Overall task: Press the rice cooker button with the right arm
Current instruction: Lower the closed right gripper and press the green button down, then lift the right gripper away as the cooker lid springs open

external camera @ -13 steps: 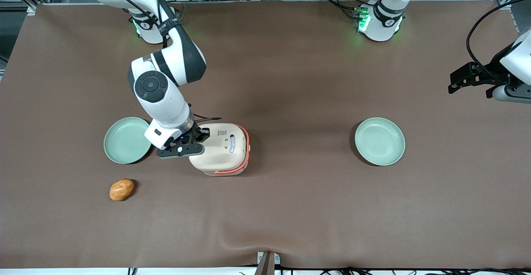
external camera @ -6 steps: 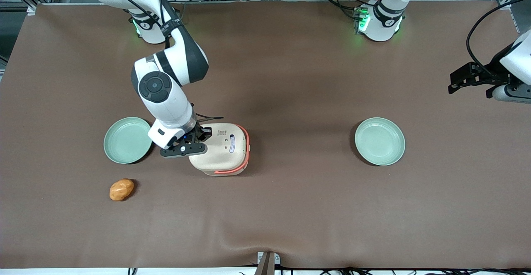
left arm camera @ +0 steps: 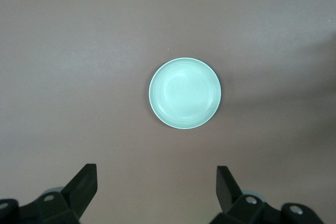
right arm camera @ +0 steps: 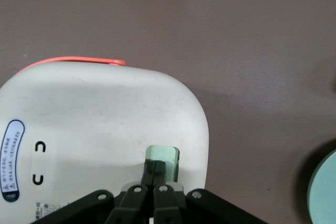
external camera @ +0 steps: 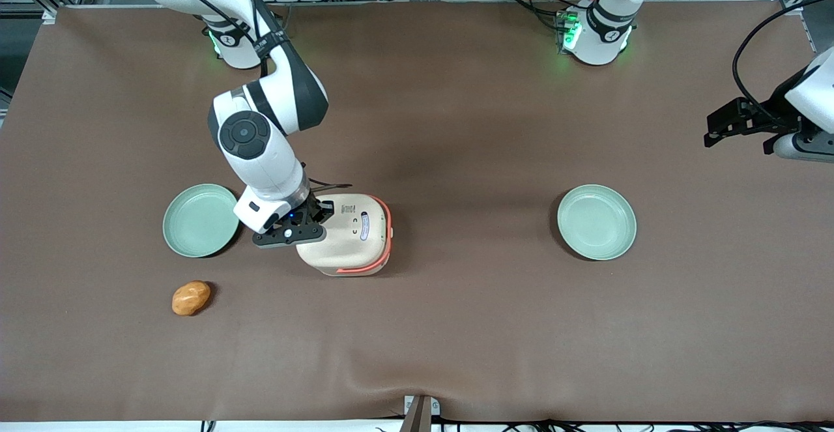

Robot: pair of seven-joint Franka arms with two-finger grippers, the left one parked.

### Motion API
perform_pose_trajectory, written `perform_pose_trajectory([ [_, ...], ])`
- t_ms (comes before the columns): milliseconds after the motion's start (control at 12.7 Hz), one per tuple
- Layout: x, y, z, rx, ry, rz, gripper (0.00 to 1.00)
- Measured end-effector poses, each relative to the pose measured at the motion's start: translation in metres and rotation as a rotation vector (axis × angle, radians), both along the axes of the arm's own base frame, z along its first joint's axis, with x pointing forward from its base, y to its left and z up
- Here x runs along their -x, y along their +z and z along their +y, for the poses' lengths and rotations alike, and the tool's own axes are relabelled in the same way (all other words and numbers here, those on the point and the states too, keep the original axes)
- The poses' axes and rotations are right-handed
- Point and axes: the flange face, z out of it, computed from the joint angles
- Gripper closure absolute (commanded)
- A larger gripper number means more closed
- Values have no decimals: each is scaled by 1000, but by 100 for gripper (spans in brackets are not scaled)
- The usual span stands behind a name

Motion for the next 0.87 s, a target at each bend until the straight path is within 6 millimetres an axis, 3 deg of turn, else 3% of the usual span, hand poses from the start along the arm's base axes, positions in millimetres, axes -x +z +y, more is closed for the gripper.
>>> perform_pose_trajectory([
  [236, 1, 4, -1, -1, -2, 1, 100],
  [315, 0, 13, -2, -3, -6, 7, 100],
  [393, 0, 33, -2, -14, -19, 27, 100],
  [551, 7, 100, -7, -38, -39, 90, 100],
  [708, 19, 166, -22, -41, -46, 125, 90],
  [865, 28, 210, -50, -44, -67, 138, 72],
])
